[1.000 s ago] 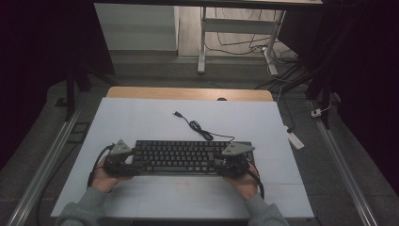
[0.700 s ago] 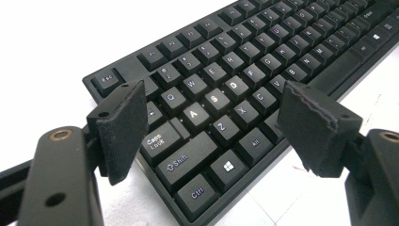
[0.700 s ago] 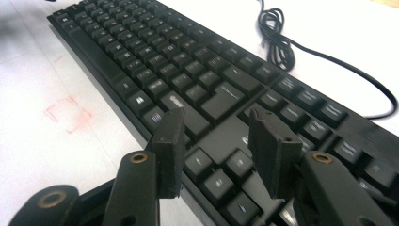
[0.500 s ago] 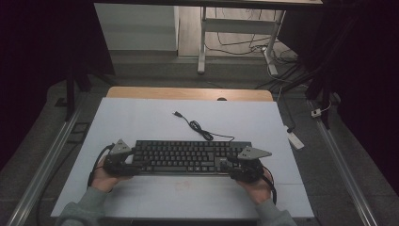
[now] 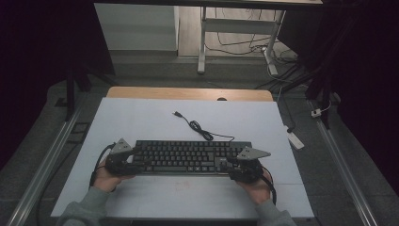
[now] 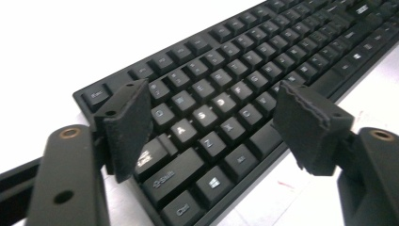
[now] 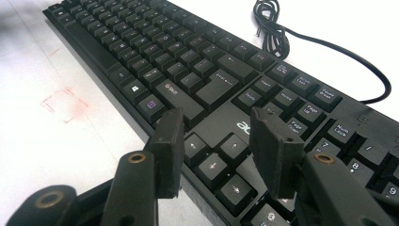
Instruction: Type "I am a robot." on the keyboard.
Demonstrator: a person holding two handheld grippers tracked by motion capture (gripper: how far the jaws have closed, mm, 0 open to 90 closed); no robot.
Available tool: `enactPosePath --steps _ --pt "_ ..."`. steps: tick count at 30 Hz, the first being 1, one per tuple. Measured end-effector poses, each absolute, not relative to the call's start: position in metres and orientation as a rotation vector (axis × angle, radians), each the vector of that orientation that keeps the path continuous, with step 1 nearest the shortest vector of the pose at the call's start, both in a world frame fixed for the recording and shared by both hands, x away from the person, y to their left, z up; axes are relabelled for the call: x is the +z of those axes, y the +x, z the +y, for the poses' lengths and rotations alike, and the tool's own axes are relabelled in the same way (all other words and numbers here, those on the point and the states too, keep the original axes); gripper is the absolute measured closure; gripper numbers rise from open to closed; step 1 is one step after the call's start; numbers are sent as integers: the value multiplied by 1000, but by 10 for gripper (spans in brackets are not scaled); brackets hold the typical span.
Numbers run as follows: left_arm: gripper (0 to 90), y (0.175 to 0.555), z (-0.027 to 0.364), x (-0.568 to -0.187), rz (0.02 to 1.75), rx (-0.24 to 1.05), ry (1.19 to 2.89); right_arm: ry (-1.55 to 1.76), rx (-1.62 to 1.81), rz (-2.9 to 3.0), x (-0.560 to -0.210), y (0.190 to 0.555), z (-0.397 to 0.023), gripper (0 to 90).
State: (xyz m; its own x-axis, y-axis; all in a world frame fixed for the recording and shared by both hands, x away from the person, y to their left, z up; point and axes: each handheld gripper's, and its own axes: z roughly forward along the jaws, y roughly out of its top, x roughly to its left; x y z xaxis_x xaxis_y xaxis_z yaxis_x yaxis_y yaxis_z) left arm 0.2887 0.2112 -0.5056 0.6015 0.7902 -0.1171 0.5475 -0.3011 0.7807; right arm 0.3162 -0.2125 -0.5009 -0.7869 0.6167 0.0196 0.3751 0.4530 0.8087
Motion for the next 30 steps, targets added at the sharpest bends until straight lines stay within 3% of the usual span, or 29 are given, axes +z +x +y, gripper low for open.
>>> enactPosePath --steps 5,10,20,30 --pt "371 290 203 -504 1037 350 1999 853 1247 2427 -501 316 -212 556" --pt "507 292 194 -503 1034 326 2014 862 1248 2424 -502 317 -214 556" --pt "876 293 174 -505 985 258 2061 873 1256 2412 -501 316 -216 556" --pt "891 294 157 -511 949 228 2131 883 1242 2411 -502 316 -217 552"
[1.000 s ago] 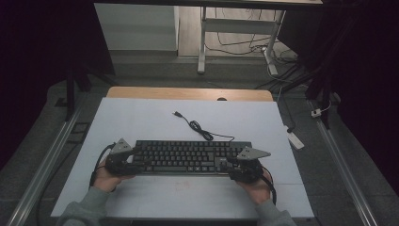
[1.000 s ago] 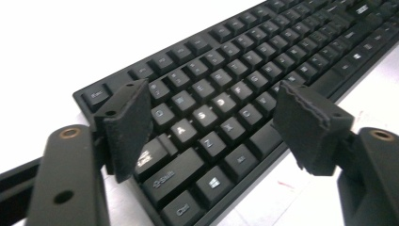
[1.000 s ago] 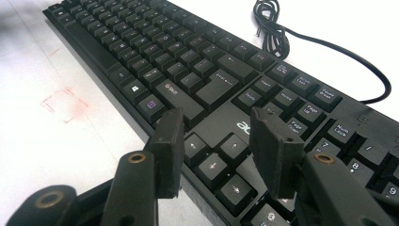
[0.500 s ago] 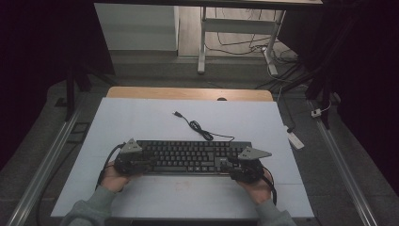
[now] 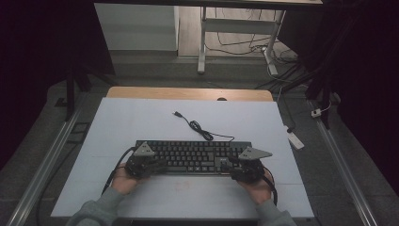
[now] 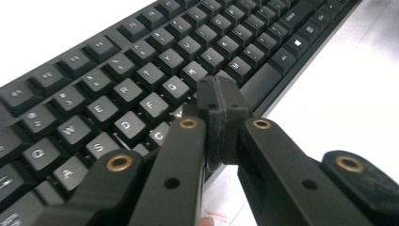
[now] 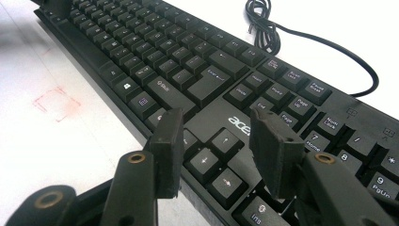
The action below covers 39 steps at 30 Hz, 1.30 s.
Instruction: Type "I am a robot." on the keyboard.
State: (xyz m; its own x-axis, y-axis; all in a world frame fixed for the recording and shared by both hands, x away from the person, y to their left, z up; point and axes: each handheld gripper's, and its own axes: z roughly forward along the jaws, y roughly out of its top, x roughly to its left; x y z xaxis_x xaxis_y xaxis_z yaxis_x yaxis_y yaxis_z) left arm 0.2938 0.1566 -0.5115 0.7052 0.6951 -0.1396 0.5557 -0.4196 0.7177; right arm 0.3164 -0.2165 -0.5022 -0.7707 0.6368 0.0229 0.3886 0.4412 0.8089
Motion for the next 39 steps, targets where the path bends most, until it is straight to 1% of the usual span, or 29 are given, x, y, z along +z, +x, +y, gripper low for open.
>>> enactPosePath --steps 26,32,34,37,39 --pt "891 297 144 -524 938 224 2215 896 1246 2390 -499 317 -222 547" --pt "891 295 144 -523 930 244 2207 895 1251 2396 -500 317 -222 545" --pt "890 295 146 -520 930 244 2177 895 1250 2398 -500 317 -222 543" --pt "856 293 152 -514 928 233 2111 900 1250 2395 -500 317 -223 542" --pt "791 292 157 -511 931 237 2082 904 1242 2394 -500 317 -224 541"
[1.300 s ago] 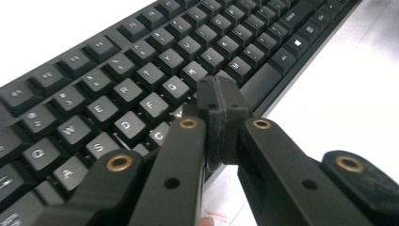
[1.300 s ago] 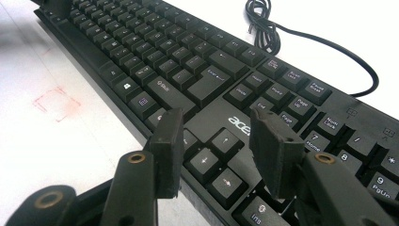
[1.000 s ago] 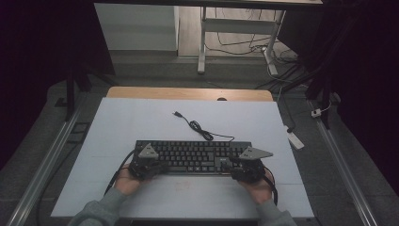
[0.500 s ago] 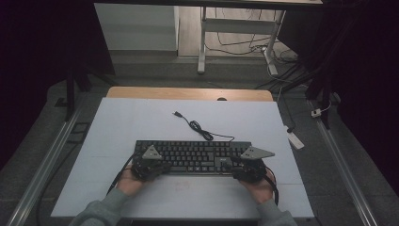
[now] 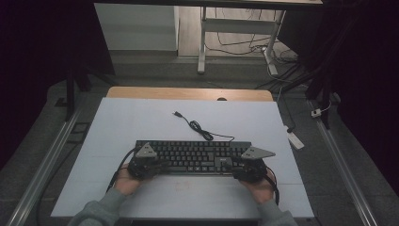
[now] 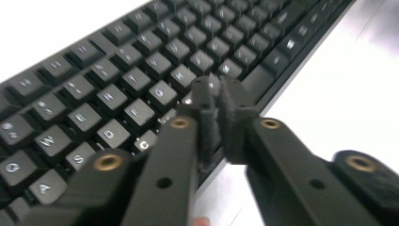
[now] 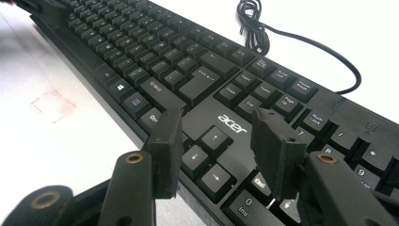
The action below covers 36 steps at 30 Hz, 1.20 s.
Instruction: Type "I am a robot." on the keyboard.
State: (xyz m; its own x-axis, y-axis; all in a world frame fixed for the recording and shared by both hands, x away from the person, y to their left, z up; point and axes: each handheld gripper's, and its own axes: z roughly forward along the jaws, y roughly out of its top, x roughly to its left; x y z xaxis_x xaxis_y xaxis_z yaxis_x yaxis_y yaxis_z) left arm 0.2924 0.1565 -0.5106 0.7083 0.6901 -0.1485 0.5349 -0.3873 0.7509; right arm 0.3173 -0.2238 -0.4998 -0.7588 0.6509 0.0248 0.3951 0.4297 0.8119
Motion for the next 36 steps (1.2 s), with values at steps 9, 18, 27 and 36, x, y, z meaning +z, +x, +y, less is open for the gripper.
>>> enactPosePath --steps 9,18,27,36 --pt "431 294 178 -504 1033 295 1997 899 1261 2382 -499 316 -230 536" --pt "321 296 194 -500 1084 308 1957 894 1256 2380 -500 313 -237 530" --pt "297 297 198 -498 1078 315 1951 897 1243 2383 -501 313 -236 529" --pt "316 299 201 -501 1087 333 1964 900 1241 2383 -502 314 -236 529"
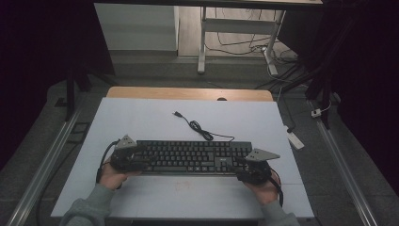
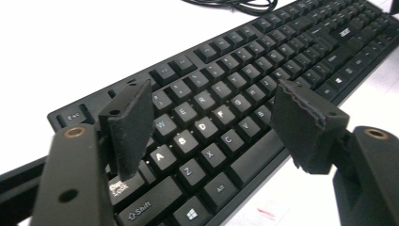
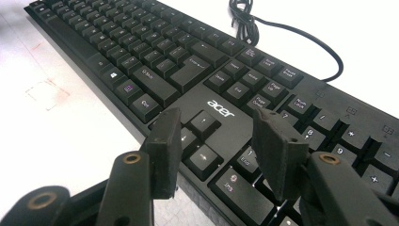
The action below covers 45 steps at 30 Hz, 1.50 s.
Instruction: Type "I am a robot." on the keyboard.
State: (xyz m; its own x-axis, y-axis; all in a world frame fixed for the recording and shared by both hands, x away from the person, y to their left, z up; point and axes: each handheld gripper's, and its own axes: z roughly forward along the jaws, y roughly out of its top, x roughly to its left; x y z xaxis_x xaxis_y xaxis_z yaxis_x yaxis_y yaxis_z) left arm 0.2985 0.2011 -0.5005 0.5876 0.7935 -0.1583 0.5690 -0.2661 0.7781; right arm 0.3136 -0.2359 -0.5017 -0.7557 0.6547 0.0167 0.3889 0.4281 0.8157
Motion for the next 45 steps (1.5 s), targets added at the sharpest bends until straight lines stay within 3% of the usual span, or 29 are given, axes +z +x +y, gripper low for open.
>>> enactPosePath --steps 10,25,45 --pt "389 301 205 -505 1124 346 1981 908 1233 2381 -502 314 -236 528" --pt "879 305 208 -513 1131 362 2051 910 1223 2389 -503 315 -236 527" --pt "891 312 205 -524 1177 373 2099 914 1208 2390 -504 315 -237 525"
